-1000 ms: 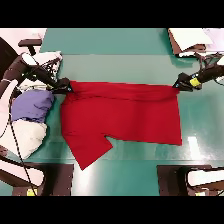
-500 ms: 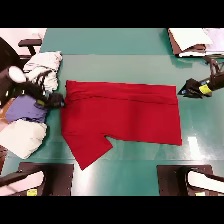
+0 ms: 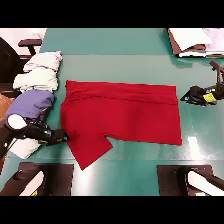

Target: Fold the shirts.

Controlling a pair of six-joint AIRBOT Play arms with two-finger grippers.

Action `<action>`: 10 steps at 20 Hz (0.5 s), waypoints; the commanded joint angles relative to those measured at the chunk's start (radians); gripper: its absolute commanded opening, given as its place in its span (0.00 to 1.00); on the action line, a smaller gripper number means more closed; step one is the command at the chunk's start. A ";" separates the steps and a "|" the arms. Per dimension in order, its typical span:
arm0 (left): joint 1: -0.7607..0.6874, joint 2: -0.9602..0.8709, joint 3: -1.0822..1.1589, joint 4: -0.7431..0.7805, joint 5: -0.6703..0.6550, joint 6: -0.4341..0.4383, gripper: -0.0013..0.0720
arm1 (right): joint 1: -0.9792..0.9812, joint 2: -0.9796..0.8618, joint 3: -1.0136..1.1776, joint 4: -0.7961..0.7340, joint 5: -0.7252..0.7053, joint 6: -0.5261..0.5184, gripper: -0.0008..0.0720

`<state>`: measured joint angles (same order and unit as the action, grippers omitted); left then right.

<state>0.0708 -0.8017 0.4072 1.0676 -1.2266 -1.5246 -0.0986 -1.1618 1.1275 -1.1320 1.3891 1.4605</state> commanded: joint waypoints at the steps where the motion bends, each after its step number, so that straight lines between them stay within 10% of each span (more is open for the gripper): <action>1: 0.000 0.029 -0.102 -0.068 0.071 0.006 0.67 | 0.000 0.010 -0.007 0.016 -0.002 -0.001 0.56; 5: 0.000 0.029 -0.109 -0.168 0.158 0.026 0.67 | 0.000 0.010 -0.007 0.015 0.002 -0.005 0.56; 6: 0.000 0.029 -0.109 -0.182 0.180 0.025 0.55 | 0.000 0.010 -0.007 0.015 0.019 -0.008 0.56; 7: 0.000 0.029 -0.109 -0.187 0.189 0.044 0.08 | -0.008 0.010 -0.008 0.010 0.043 -0.028 0.56; 10: 0.000 0.032 -0.098 -0.198 0.160 0.067 0.05 | -0.097 0.055 -0.116 -0.010 0.079 -0.034 0.56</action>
<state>0.0704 -0.7734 0.3054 0.9043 -1.0660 -1.4803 -0.1402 -1.1351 1.0790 -1.1240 1.4281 1.4372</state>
